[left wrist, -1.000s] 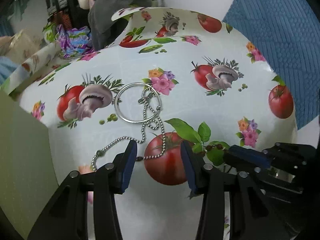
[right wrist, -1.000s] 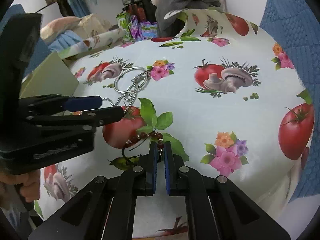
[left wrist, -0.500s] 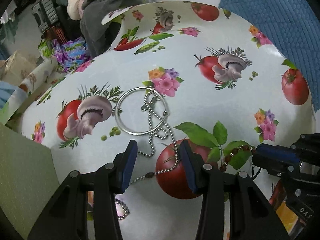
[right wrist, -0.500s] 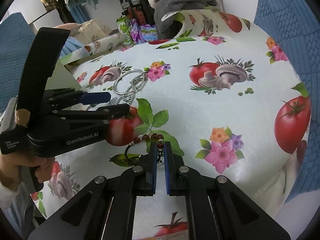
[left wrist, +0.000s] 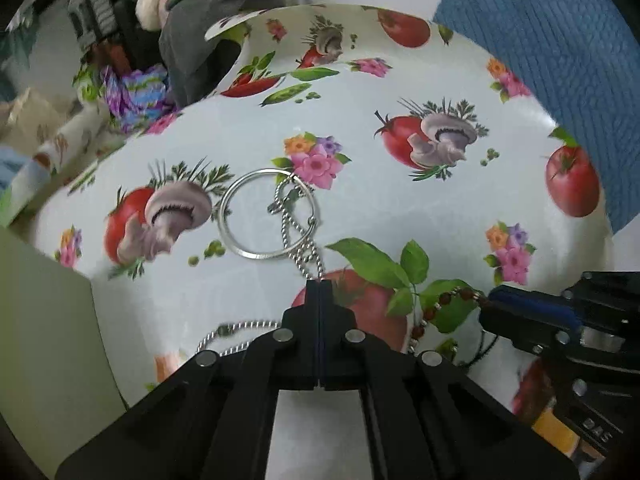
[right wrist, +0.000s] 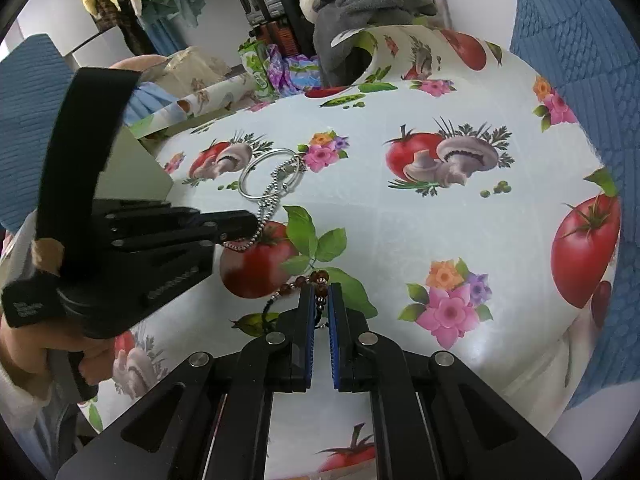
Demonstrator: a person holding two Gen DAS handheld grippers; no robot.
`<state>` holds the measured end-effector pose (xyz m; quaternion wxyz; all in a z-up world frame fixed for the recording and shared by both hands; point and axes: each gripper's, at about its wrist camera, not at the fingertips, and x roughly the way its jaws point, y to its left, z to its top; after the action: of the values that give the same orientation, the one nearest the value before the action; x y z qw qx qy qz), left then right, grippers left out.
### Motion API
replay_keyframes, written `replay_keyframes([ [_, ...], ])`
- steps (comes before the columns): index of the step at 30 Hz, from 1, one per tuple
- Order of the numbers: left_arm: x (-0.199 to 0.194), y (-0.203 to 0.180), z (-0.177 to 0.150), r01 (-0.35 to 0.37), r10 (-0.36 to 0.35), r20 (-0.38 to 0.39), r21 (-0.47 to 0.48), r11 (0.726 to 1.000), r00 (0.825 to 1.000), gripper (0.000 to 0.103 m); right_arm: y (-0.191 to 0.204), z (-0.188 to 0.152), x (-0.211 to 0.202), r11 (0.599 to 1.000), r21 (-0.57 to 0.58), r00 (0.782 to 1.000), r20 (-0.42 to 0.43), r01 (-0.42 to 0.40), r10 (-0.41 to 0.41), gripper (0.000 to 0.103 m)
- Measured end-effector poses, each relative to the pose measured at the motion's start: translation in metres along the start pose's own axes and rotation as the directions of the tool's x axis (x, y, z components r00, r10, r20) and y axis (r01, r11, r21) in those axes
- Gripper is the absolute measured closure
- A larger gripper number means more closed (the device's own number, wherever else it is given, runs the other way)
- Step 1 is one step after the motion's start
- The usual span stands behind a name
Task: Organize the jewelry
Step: 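Grasp the silver ball chain with the left tool while right holds the bracelet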
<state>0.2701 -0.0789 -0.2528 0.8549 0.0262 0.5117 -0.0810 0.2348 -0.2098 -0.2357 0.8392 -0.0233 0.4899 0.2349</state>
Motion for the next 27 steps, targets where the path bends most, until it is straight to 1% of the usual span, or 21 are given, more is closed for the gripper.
replay_keyframes([
  [5,-0.019,0.006,-0.009,0.059,-0.057,0.030,-0.064,0.996,0.998,0.103,0.003,0.001,0.000,1.000,-0.001,1.000,0.003,-0.005,0.005,0.099],
  [8,-0.024,0.006,-0.012,0.084,-0.080,0.045,-0.080,0.993,0.996,0.103,0.003,0.002,0.001,1.000,-0.002,1.000,-0.003,-0.004,0.004,0.099],
  [10,-0.020,0.005,-0.012,0.074,-0.071,0.040,-0.065,0.995,0.997,0.103,0.004,0.002,0.002,1.000,-0.005,1.000,-0.007,-0.003,0.003,0.099],
  [11,-0.015,0.005,-0.010,0.073,-0.072,0.024,-0.058,0.996,0.997,0.103,0.005,0.002,0.003,1.000,-0.005,1.000,-0.008,-0.004,0.004,0.099],
  [13,-0.010,0.005,-0.006,0.027,-0.026,0.021,-0.044,0.999,0.999,0.103,0.006,0.001,0.005,1.000,-0.006,1.000,-0.010,-0.005,0.005,0.099],
  [14,-0.009,0.005,-0.005,0.019,-0.018,0.024,-0.033,0.999,1.000,0.096,0.007,0.001,0.005,1.000,-0.008,1.000,-0.011,-0.004,0.004,0.099],
  [15,-0.007,0.005,-0.004,0.016,-0.016,0.024,-0.032,0.999,1.000,0.081,0.006,0.001,0.006,1.000,-0.010,1.000,-0.012,-0.004,0.004,0.099],
  [16,-0.005,0.005,-0.001,0.013,-0.012,0.025,-0.037,0.999,1.000,0.073,0.006,0.000,0.007,1.000,-0.009,1.000,-0.013,-0.005,0.005,0.099],
  [17,-0.005,0.006,-0.001,0.010,-0.009,0.030,-0.039,0.999,1.000,0.063,0.005,0.000,0.007,1.000,-0.007,1.000,-0.015,-0.006,0.006,0.099],
  [18,-0.004,0.005,0.001,0.008,-0.006,0.041,-0.034,0.999,0.999,0.063,0.004,0.001,0.008,1.000,-0.004,1.000,-0.016,-0.008,0.008,0.099],
  [20,0.001,0.007,0.004,0.014,-0.013,0.039,-0.044,0.999,0.999,0.063,0.001,0.001,0.008,1.000,0.005,1.000,-0.015,-0.011,0.011,0.099],
  [22,0.006,0.008,0.007,0.030,-0.028,0.034,-0.051,0.998,0.999,0.068,-0.001,0.001,0.009,1.000,0.013,1.000,-0.016,-0.015,0.015,0.099],
  [23,0.009,0.007,0.008,0.023,-0.022,0.031,-0.042,0.999,0.999,0.071,-0.002,0.001,0.009,1.000,0.015,1.000,-0.016,-0.017,0.017,0.099],
  [26,0.017,0.004,0.008,0.015,-0.015,0.023,-0.029,0.999,1.000,0.072,-0.003,0.000,0.009,1.000,0.014,1.000,-0.017,-0.020,0.020,0.099],
  [27,0.018,0.003,0.008,-0.003,0.004,0.035,-0.019,1.000,0.999,0.073,-0.003,0.000,0.010,1.000,0.014,1.000,-0.018,-0.019,0.020,0.099],
])
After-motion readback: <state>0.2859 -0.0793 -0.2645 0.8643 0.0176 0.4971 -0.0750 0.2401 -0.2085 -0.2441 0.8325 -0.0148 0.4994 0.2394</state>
